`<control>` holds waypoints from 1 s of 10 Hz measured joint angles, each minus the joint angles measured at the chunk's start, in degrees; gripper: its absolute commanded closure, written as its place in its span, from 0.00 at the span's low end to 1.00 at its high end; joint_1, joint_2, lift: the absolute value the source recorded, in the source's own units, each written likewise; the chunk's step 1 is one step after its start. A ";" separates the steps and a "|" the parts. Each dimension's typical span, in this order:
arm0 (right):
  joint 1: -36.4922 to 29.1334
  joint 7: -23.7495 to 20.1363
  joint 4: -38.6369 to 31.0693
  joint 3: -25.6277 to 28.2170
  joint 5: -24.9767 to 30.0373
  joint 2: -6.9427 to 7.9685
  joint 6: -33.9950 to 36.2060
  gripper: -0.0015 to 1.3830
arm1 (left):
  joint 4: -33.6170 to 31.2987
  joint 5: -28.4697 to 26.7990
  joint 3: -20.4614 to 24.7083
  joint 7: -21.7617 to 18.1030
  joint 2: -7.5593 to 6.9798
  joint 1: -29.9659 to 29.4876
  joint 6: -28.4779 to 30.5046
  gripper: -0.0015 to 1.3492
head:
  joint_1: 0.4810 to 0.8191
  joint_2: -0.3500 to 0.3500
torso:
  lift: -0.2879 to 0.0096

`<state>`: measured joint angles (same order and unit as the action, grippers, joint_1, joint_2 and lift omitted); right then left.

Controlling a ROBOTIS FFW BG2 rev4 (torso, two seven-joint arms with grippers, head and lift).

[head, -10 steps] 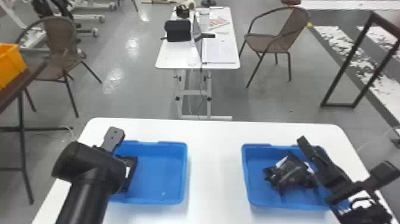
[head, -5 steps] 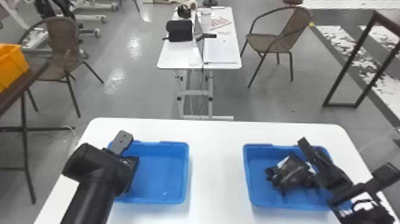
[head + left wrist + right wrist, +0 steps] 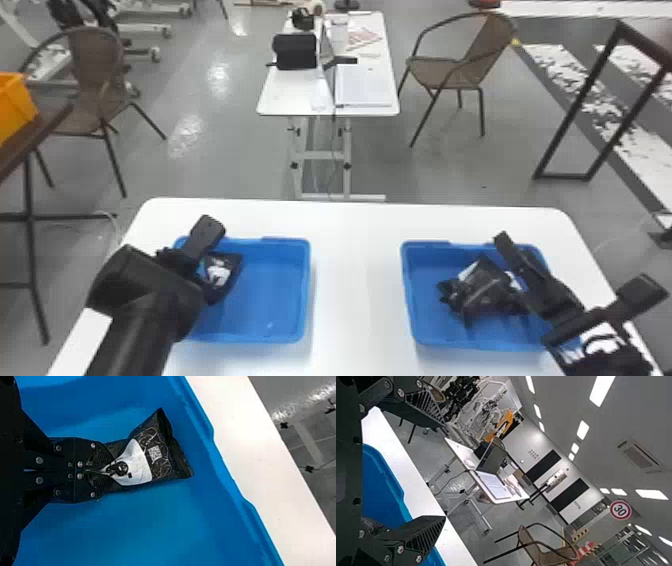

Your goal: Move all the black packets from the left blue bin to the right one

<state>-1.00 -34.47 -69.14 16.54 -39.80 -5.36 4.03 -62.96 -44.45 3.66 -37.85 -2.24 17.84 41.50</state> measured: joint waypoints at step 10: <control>5.88 -7.59 -0.15 -6.75 5.95 -0.09 2.29 0.15 | 0.07 27.17 -9.42 -24.87 1.55 4.05 -33.17 0.90 | 0.63 0.22 | 0.97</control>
<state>4.88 -42.06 -69.29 9.78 -33.85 -5.45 6.32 -62.89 -17.28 -5.75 -62.72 -0.69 21.89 8.33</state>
